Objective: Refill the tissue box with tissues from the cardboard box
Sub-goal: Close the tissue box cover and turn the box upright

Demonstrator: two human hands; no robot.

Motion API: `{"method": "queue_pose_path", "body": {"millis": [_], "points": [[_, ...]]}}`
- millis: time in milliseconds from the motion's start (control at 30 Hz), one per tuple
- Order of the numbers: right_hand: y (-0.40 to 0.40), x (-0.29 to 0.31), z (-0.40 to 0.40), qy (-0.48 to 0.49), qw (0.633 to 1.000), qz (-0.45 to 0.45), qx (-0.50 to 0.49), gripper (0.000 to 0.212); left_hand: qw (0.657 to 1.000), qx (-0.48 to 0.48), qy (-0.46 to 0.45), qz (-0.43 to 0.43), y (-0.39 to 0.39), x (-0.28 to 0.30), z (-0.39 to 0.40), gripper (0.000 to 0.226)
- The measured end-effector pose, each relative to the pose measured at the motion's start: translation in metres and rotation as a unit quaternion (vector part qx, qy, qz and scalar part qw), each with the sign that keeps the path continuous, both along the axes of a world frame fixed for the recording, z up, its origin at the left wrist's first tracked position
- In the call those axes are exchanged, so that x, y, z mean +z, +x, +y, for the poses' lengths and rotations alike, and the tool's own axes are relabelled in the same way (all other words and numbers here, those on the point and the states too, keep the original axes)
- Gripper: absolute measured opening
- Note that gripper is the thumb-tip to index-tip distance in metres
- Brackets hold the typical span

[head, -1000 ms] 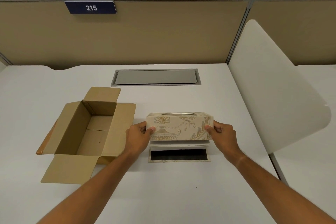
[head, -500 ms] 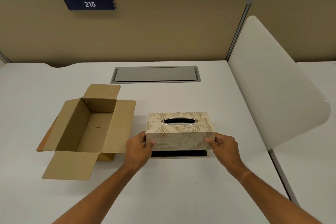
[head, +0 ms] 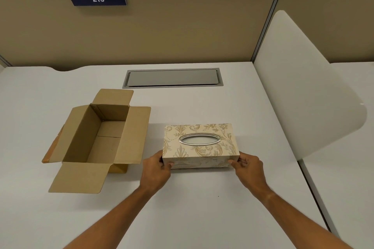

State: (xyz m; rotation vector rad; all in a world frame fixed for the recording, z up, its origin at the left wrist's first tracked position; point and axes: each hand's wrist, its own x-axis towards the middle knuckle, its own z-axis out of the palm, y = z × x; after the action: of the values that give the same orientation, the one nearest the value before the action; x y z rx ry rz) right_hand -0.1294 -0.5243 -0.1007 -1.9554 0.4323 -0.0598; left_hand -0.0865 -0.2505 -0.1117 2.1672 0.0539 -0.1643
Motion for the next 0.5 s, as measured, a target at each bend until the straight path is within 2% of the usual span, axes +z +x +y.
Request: {"method": "queue_pose_path", "body": {"millis": [500], "points": [[-0.005,-0.017,0.001,-0.008,1.000,-0.011,0.005,0.032,1.000,0.009,0.019,-0.010,-0.007,-0.001,-0.006,0.026]]}}
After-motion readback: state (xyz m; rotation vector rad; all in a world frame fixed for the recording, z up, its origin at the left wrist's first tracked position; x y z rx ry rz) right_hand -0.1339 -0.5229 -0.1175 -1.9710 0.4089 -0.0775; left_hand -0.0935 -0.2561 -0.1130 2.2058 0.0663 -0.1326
